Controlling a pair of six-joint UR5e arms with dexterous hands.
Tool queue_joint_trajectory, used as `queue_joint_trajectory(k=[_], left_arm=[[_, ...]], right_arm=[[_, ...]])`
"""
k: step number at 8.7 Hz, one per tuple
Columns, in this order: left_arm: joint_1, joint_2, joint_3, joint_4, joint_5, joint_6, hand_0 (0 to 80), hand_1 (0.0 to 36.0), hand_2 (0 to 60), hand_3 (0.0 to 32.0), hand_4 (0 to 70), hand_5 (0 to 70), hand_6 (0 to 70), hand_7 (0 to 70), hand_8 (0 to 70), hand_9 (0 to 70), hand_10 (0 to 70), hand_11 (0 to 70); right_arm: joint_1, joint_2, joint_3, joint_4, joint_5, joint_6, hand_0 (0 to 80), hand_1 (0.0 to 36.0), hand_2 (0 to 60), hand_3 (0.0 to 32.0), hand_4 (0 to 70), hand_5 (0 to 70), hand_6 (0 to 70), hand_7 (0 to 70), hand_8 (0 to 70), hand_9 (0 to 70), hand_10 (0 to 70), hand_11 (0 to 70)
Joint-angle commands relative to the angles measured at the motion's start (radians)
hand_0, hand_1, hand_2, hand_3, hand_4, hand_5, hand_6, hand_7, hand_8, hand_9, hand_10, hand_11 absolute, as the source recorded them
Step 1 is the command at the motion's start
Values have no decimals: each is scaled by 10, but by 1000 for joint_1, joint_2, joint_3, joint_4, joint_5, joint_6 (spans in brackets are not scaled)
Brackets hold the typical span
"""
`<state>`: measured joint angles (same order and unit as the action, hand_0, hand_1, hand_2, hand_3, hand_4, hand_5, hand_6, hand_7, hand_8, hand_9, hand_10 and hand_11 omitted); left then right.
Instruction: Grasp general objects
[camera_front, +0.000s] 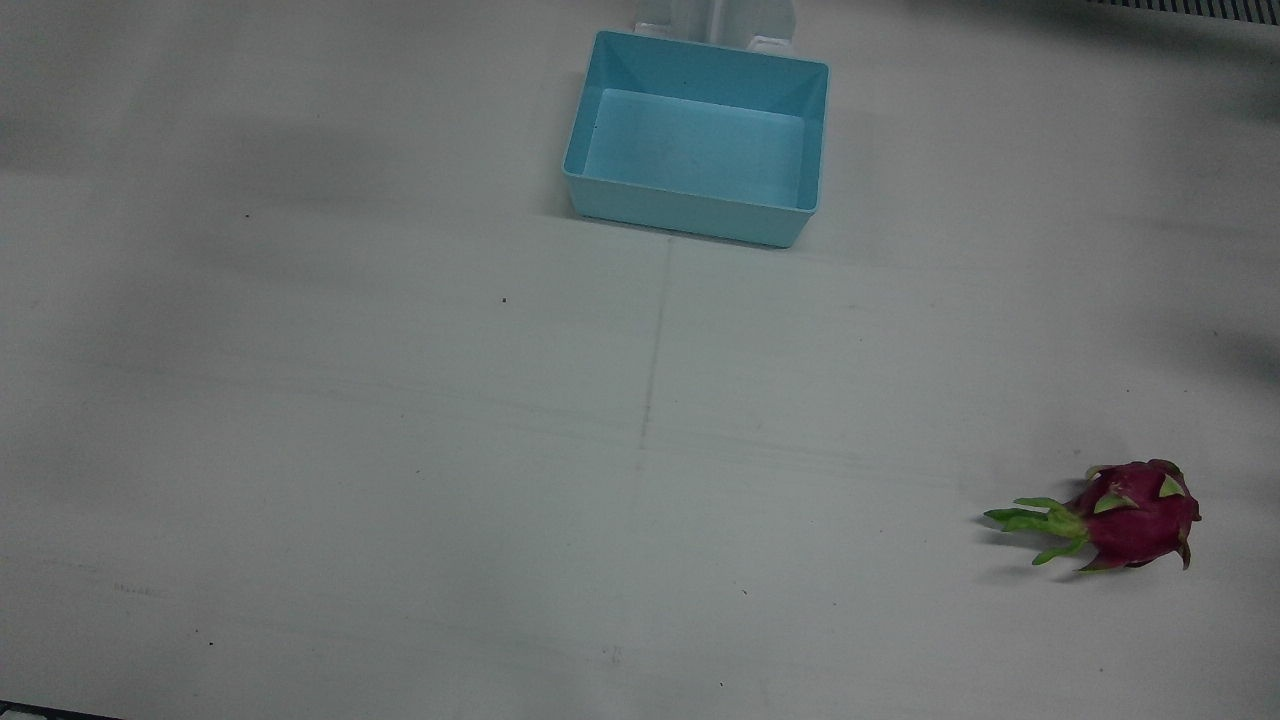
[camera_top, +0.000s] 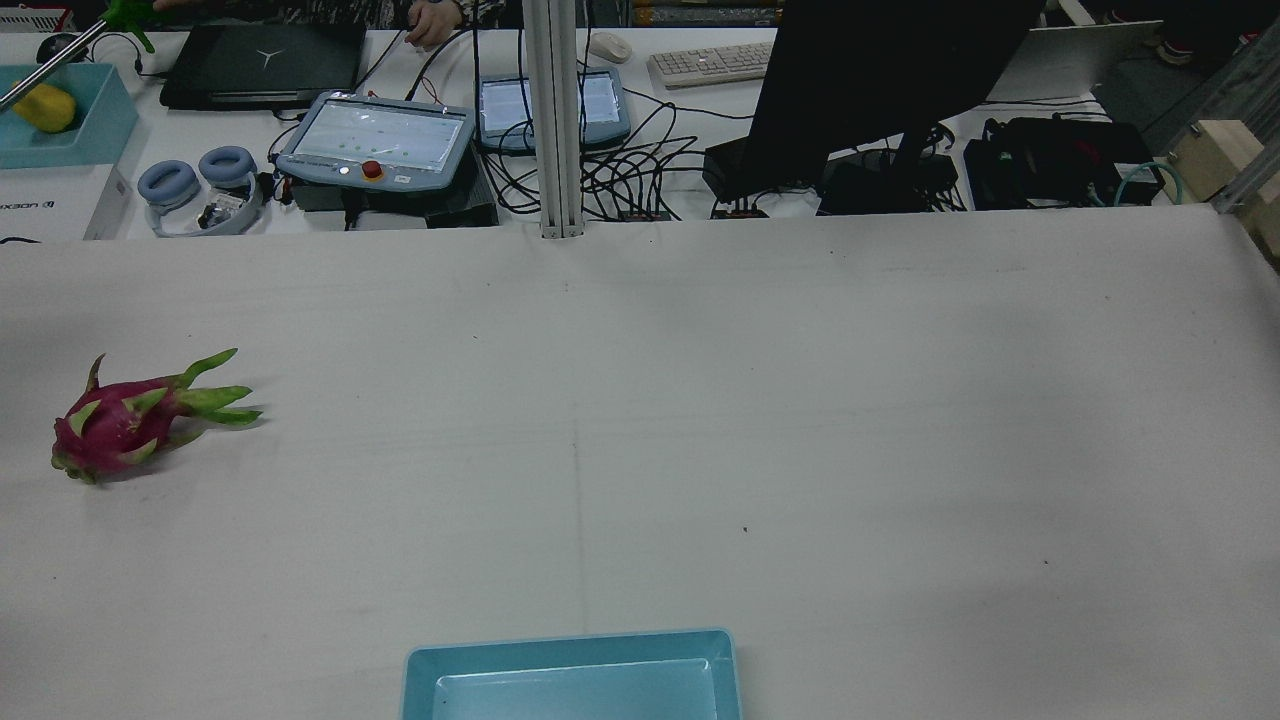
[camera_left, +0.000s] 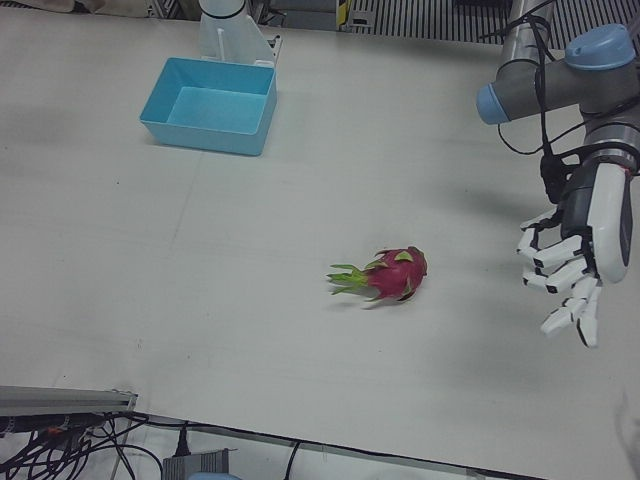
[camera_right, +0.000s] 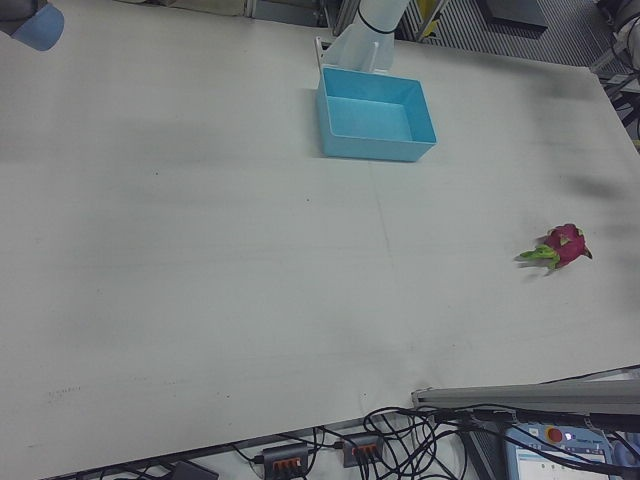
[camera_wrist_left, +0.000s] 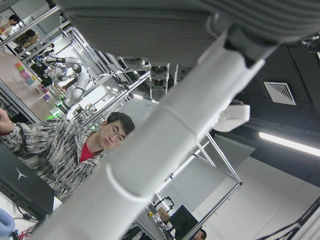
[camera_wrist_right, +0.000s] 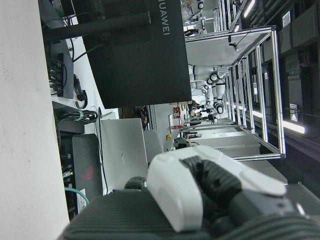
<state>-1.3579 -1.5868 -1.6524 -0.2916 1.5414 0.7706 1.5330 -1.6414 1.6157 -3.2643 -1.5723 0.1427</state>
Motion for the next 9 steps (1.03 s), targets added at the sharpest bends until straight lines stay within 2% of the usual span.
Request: queue_joint_trajectory(k=[1, 2, 3, 4, 5, 6, 7, 8, 9], left_arm=[[157, 4, -146, 175, 11, 169, 800, 360, 600, 0, 310, 700, 279, 700, 45, 155, 0, 0], [196, 2, -182, 224, 5, 229, 800, 360, 600, 0, 215, 700, 200, 700, 30, 136, 0, 0], [204, 1, -182, 236, -1, 310, 800, 360, 600, 0, 228, 700, 226, 700, 35, 143, 0, 0], [221, -2, -184, 261, -9, 362, 800, 360, 600, 0, 314, 700, 295, 700, 49, 161, 0, 0], [277, -16, -182, 314, -58, 384, 800, 360, 600, 0, 327, 700, 293, 700, 48, 163, 0, 0], [336, -82, -175, 433, -107, 406, 800, 360, 600, 0, 257, 700, 245, 700, 39, 154, 0, 0], [370, -181, -162, 574, -109, 476, 800, 360, 600, 0, 125, 700, 155, 700, 21, 133, 0, 0], [385, -230, -147, 642, -109, 507, 800, 360, 600, 0, 14, 700, 80, 634, 6, 112, 0, 0], [388, -236, -120, 647, -109, 506, 800, 360, 600, 0, 0, 700, 66, 622, 3, 110, 0, 0]], right_arm=[[1, 0, 1, 0, 0, 0, 0, 0, 0, 0, 0, 0, 0, 0, 0, 0, 0, 0], [-1, 0, 0, 0, 0, 0, 0, 0, 0, 0, 0, 0, 0, 0, 0, 0, 0, 0], [-1, 0, 0, 0, 0, 0, 0, 0, 0, 0, 0, 0, 0, 0, 0, 0, 0, 0], [1, 0, 0, 0, 0, 0, 0, 0, 0, 0, 0, 0, 0, 0, 0, 0, 0, 0], [1, 0, 0, 0, 0, 0, 0, 0, 0, 0, 0, 0, 0, 0, 0, 0, 0, 0], [-1, 0, 0, 0, 0, 0, 0, 0, 0, 0, 0, 0, 0, 0, 0, 0, 0, 0], [-1, 0, 0, 0, 0, 0, 0, 0, 0, 0, 0, 0, 0, 0, 0, 0, 0, 0], [-1, 0, 0, 0, 0, 0, 0, 0, 0, 0, 0, 0, 0, 0, 0, 0, 0, 0], [1, 0, 0, 0, 0, 0, 0, 0, 0, 0, 0, 0, 0, 0, 0, 0, 0, 0]])
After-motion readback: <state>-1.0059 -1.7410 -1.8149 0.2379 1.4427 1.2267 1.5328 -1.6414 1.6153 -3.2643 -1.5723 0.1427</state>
